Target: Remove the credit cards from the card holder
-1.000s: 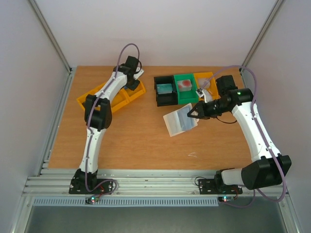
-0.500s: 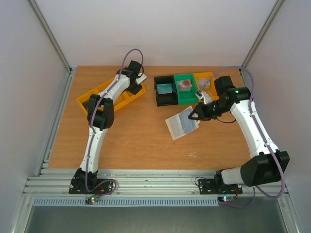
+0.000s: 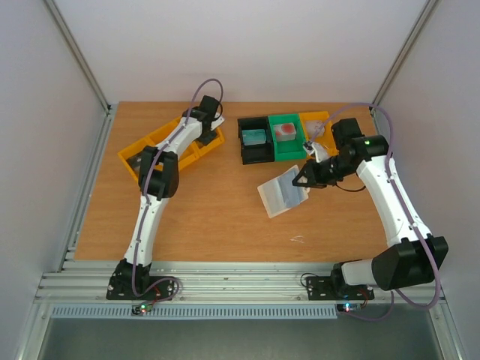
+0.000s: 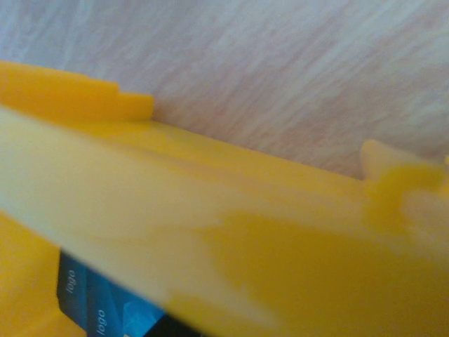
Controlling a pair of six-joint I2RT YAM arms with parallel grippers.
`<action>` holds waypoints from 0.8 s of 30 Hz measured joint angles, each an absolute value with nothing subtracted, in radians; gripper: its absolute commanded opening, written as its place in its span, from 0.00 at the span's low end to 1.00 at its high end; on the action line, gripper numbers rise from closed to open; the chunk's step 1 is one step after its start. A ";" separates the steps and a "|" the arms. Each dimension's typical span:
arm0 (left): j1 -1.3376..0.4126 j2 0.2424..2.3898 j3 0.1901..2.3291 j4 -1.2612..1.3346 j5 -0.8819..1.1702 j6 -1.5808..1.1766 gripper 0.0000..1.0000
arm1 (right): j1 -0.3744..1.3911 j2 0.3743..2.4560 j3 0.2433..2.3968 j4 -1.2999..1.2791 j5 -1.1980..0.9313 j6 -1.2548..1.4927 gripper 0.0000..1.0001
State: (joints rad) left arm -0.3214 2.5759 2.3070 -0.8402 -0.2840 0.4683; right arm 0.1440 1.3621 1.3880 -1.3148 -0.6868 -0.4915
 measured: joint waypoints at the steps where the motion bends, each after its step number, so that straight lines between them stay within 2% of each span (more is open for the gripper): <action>1: -0.321 2.576 2.305 -0.830 -0.294 0.476 0.05 | 0.144 1.360 1.388 -1.316 -0.686 -0.492 0.01; 11: -0.294 2.589 2.302 -0.723 -0.340 0.537 0.08 | 0.144 1.346 1.388 -1.329 -0.680 -0.492 0.01; 17: -0.279 2.519 2.197 -0.703 -0.207 0.532 0.14 | 0.144 1.345 1.388 -1.332 -0.680 -0.492 0.01; 24: -0.276 2.465 2.189 -0.725 -0.080 0.499 0.14 | 0.144 1.327 1.388 -1.333 -0.677 -0.492 0.01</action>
State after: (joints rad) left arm -0.2760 2.4653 2.1895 -0.7250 -0.0803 0.4992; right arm 0.1436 1.3266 1.3880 -1.3331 -0.6769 -0.4923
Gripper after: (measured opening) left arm 0.141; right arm 0.084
